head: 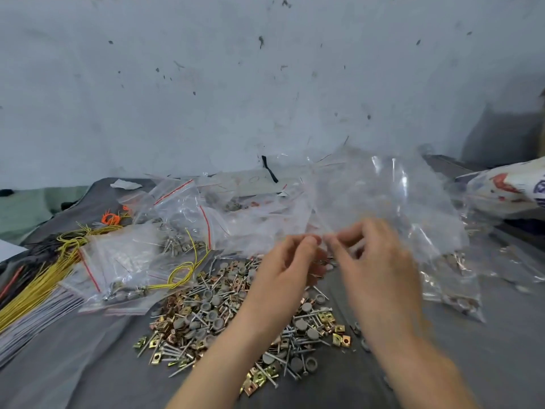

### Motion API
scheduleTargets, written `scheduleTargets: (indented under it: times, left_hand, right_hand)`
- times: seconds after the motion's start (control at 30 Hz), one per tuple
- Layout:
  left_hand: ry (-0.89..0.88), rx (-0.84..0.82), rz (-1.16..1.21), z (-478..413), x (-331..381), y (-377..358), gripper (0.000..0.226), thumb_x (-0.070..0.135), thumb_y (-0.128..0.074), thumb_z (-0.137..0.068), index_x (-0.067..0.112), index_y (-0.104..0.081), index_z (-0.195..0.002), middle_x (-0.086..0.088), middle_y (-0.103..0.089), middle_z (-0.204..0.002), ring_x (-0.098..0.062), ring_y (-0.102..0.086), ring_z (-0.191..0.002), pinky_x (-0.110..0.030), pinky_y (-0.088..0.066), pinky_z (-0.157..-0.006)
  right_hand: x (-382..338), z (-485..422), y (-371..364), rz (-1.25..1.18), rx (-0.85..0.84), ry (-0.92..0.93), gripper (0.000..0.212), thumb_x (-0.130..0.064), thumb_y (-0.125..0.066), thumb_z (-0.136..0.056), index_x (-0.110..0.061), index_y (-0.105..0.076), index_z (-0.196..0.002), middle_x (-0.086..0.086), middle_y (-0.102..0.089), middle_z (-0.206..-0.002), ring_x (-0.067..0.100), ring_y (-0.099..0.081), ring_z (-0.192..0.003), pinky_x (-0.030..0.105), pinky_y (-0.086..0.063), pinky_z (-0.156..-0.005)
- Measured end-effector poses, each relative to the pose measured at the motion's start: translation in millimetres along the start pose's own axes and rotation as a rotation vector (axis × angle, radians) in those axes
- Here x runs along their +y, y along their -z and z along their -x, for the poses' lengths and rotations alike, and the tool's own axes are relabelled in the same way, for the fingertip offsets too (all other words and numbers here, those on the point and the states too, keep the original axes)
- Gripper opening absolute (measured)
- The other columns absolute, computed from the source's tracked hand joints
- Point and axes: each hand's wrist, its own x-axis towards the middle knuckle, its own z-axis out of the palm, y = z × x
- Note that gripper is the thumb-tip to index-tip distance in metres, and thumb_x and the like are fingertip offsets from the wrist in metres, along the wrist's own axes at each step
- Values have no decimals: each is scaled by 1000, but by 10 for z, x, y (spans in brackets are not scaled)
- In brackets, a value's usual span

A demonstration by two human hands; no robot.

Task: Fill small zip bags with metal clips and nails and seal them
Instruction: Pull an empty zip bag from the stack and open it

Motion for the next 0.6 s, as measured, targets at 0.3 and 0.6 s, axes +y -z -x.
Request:
scheduleTargets:
  times: [0.3, 0.6]
  left_hand:
    - [274, 103, -8, 120, -514, 341, 22, 16, -53, -101, 6, -73, -96, -12, -76, -89, -23, -73, -84, -35, -61, -72]
    - [345, 114, 217, 53, -572, 523, 24, 13, -50, -102, -4, -67, -103, -17, -75, -97, -28, -74, -93, -29, -60, -73]
  right_hand:
    - [161, 372, -659, 90, -553, -107, 18, -54, -53, -92, -36, -48, -92, -15, -53, -99, 8, -59, -83, 35, -48, -72]
    - [192, 307, -705, -195, -610, -230, 15, -42, -71, -86, -50, -58, -91, -24, -63, -97, -10, -58, -85, 16, -49, -73]
